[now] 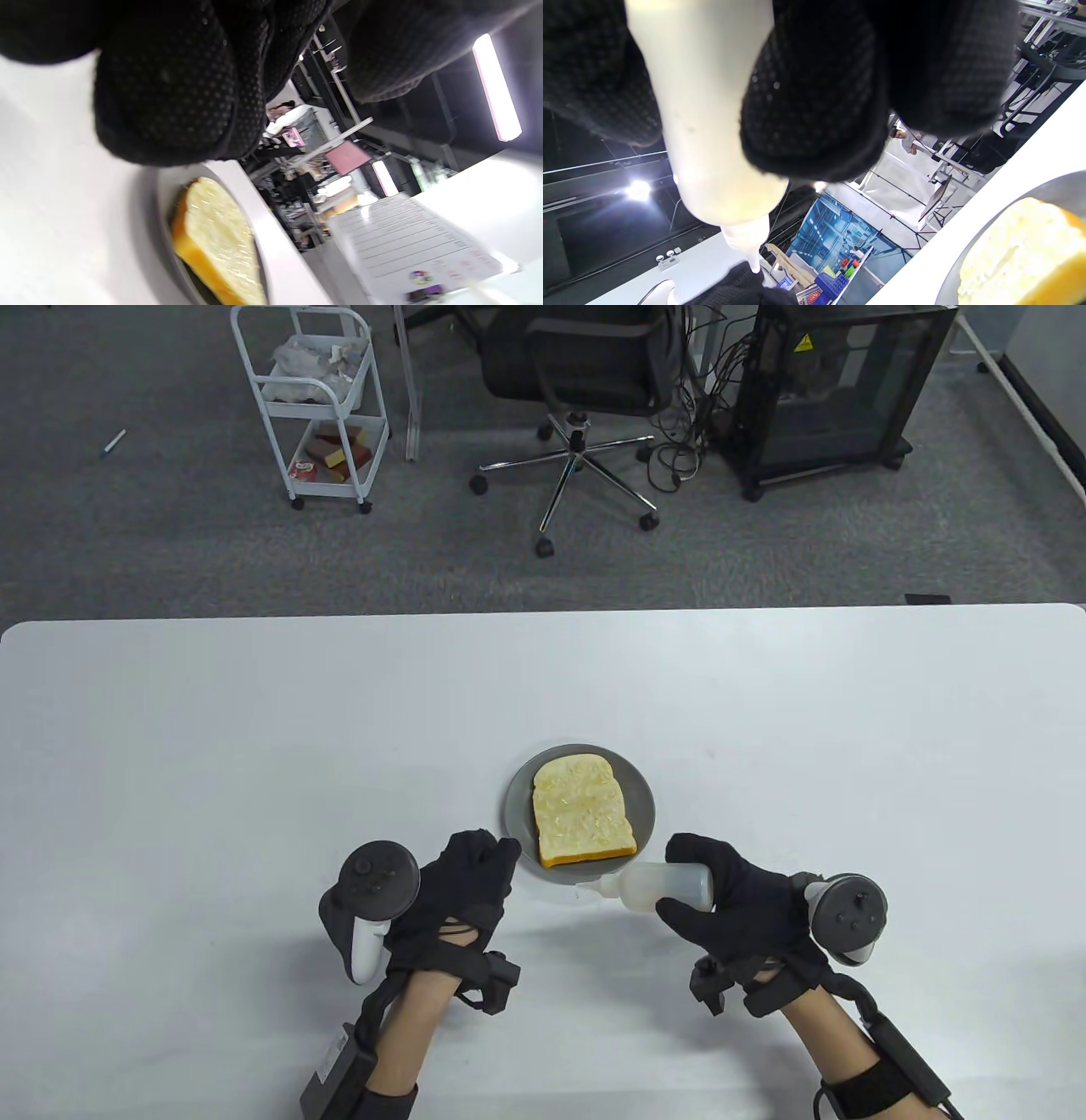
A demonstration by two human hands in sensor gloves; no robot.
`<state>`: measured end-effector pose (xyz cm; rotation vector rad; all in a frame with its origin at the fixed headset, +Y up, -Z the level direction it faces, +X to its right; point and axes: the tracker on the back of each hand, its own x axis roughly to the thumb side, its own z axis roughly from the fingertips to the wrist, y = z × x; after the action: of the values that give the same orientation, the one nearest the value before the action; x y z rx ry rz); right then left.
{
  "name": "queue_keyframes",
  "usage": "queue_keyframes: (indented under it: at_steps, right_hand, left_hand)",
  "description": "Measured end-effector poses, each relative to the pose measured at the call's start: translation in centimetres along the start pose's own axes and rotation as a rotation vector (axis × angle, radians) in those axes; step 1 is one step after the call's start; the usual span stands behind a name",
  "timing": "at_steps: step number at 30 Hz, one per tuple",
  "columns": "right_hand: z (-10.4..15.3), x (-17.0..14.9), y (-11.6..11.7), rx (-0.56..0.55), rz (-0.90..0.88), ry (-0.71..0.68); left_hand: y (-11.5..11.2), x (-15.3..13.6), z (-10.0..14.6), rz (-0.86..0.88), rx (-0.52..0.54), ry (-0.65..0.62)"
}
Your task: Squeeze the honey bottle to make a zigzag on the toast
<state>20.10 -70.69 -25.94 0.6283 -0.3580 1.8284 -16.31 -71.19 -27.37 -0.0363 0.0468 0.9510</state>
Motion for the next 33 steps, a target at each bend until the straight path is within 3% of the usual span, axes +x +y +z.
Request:
queue_keyframes:
  at_steps: [7,15,33]
  right_hand:
    - [-0.2,-0.6,-1.4,-0.059,-0.002,0.020]
    - [-0.3,-0.9,-2.9,-0.093,-0.005,0.023]
    - [-0.4,-1.2,-2.9,-0.087,0.002,0.048]
  left_hand:
    - [-1.8,0.3,-4.5,-0.327,-0.097,0.171]
    - [-4.1,-2.2,-8.6,-0.319,-0.133,0.343]
    - [-6.3,-3.0,-10.5,-0.282,-0.178,0.437]
